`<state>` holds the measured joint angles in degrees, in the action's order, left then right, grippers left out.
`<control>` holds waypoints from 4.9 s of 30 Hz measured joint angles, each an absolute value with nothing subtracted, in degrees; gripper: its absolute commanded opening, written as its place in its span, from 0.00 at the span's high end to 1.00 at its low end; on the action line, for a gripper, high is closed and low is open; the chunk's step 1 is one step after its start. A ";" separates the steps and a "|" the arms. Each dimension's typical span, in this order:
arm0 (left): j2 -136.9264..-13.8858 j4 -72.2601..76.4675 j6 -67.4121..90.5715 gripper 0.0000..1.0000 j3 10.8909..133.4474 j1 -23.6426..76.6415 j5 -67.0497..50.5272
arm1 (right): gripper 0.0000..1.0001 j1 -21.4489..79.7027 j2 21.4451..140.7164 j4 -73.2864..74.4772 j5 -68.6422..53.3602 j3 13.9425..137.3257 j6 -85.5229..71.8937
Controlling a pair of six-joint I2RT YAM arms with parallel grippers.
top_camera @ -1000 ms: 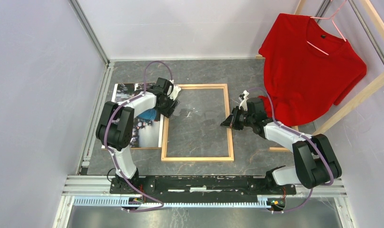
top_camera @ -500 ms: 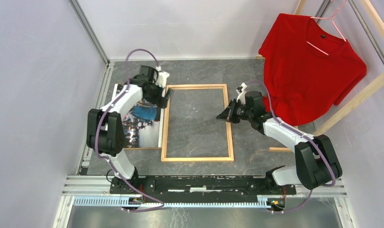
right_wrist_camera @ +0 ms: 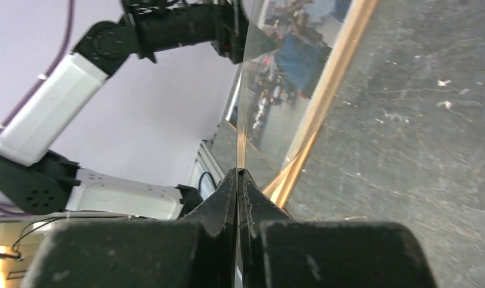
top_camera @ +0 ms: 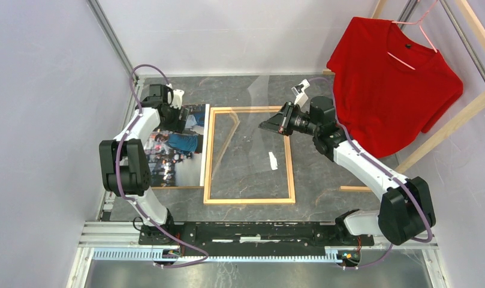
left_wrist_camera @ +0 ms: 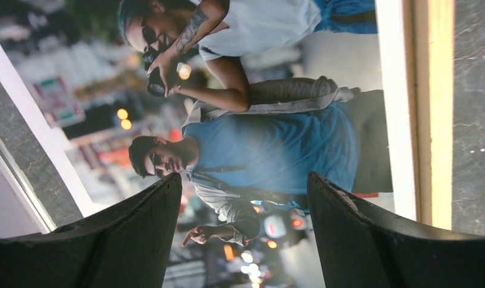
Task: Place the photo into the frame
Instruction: Place the photo frame item in the photo frame.
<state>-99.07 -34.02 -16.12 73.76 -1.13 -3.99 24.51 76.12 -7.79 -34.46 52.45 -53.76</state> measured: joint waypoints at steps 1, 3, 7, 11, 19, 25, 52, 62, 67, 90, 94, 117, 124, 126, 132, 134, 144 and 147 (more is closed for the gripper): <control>-99.07 -34.04 -16.14 0.18 73.52 -1.32 -3.84 | 0.97 24.56 76.12 -8.60 -34.81 52.62 -54.48; -99.07 -33.87 -16.14 0.18 72.99 -1.56 -3.27 | 0.97 24.69 76.12 -10.61 -35.81 52.62 -56.42; -99.07 -33.56 -16.12 0.19 72.42 -1.87 -3.09 | 0.97 25.52 76.34 -13.72 -36.88 52.75 -59.57; -99.07 -33.06 -16.10 0.19 71.68 -1.87 -3.07 | 0.97 27.75 78.13 -15.05 -37.80 55.05 -60.62; -99.07 -32.69 -16.10 0.19 70.87 -1.91 -3.05 | 0.97 29.52 78.76 -16.67 -40.99 56.84 -57.93; -99.07 -32.60 -16.08 0.19 70.85 -1.91 -3.03 | 0.97 29.39 78.61 -15.49 -41.95 51.07 -51.81; -99.09 -32.51 -16.08 0.19 69.63 -0.95 -3.55 | 0.98 21.80 84.05 -9.41 -31.20 36.67 -42.28; -99.13 -32.53 -16.08 0.19 68.82 -0.84 -3.55 | 0.99 21.08 84.16 -13.43 -29.82 33.41 -44.45; -99.18 -32.53 -16.08 0.19 68.79 -0.43 -3.51 | 1.00 20.60 84.07 -14.39 -29.19 31.99 -45.80; -99.72 -32.45 -16.10 0.20 68.25 1.52 -3.53 | 1.00 20.08 82.98 -16.97 -27.88 30.46 -47.77; -99.74 -32.45 -16.08 0.20 68.23 1.52 -3.53 | 1.00 20.08 82.87 -17.08 -27.75 30.11 -47.77; -99.83 -31.48 -16.10 0.20 66.89 2.96 -3.22 | 0.99 19.97 81.97 -19.75 -27.20 28.21 -48.82; -102.50 -29.63 -16.08 0.20 65.47 6.37 -2.98 | 0.99 20.18 79.59 -24.01 -28.75 27.57 -49.36; -103.33 -29.23 -16.08 0.20 65.32 6.85 -2.96 | 0.99 20.18 79.20 -25.54 -29.12 27.33 -49.67; -103.48 -27.62 -16.08 0.20 65.32 7.49 -2.83 | 1.00 20.18 79.18 -29.21 -29.95 26.33 -50.57; -103.53 -27.22 -16.08 0.20 65.32 7.81 -2.55 | 0.99 20.18 79.18 -30.55 -30.02 25.67 -51.03; -103.79 -25.52 -16.08 0.20 65.32 9.58 -1.30 | 0.99 20.18 79.24 -34.87 -30.79 24.53 -52.58; -103.79 -25.08 -16.08 0.20 65.32 10.15 -1.06 | 0.99 20.18 79.77 -36.18 -31.00 24.49 -53.28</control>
